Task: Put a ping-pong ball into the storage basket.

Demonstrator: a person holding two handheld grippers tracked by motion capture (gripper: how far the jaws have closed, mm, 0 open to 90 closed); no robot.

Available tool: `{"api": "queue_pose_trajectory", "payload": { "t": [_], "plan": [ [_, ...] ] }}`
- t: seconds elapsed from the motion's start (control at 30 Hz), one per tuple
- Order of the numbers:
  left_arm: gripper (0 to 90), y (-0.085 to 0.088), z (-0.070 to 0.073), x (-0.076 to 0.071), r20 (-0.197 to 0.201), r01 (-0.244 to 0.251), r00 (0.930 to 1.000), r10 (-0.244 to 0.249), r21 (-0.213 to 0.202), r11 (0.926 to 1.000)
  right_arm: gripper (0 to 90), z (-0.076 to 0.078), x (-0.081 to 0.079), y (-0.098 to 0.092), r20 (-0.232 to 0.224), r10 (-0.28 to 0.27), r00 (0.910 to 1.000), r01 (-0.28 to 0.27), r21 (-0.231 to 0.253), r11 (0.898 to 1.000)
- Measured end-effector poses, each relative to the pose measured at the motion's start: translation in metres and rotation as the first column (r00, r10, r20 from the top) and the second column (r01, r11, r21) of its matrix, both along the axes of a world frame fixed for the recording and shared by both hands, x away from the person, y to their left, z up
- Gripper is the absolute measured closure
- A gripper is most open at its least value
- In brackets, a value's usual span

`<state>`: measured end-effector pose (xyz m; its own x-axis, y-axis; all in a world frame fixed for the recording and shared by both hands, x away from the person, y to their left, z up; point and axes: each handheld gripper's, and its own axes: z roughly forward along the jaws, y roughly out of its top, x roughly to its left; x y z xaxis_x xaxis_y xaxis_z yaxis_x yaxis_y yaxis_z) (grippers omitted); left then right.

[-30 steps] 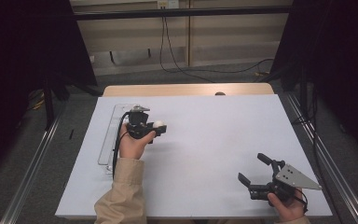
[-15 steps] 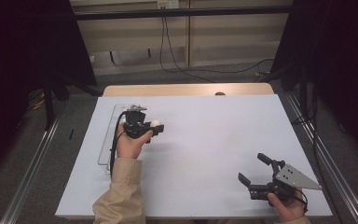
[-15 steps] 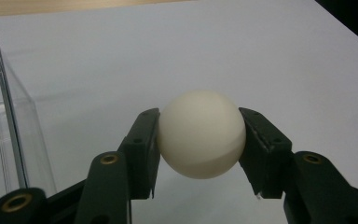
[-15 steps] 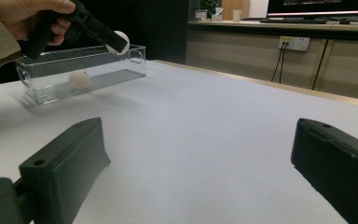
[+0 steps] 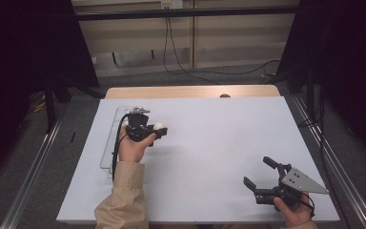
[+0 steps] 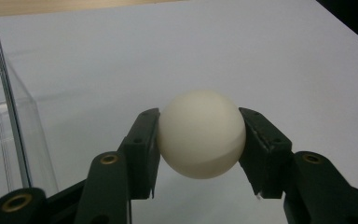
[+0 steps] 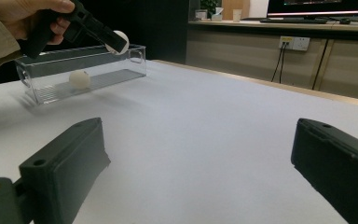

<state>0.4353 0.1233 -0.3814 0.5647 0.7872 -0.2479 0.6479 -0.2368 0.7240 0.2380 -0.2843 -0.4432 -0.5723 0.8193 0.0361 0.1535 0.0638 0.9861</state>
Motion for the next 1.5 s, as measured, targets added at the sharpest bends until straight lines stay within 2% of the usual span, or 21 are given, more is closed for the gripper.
{"api": "queue_pose_trajectory", "payload": {
  "t": [0.2,0.83,1.5],
  "plan": [
    [51.0,0.002,0.001,-0.001,0.001,-0.007,1.0,0.007,-0.011,0.9999,2.4,0.0,0.0,0.0,0.001,0.0,1.0,0.0,0.0,1.0],
    [51.0,0.005,0.003,-0.002,-0.002,-0.001,1.0,0.001,0.002,1.0,2.4,0.0,0.0,0.0,0.002,0.0,1.0,0.0,0.0,1.0],
    [51.0,0.012,0.005,-0.003,0.002,-0.013,0.9999,0.013,-0.006,0.9999,2.4,0.0,0.0,0.0,0.0,0.0,1.0,0.0,0.0,1.0]
  ]
}}
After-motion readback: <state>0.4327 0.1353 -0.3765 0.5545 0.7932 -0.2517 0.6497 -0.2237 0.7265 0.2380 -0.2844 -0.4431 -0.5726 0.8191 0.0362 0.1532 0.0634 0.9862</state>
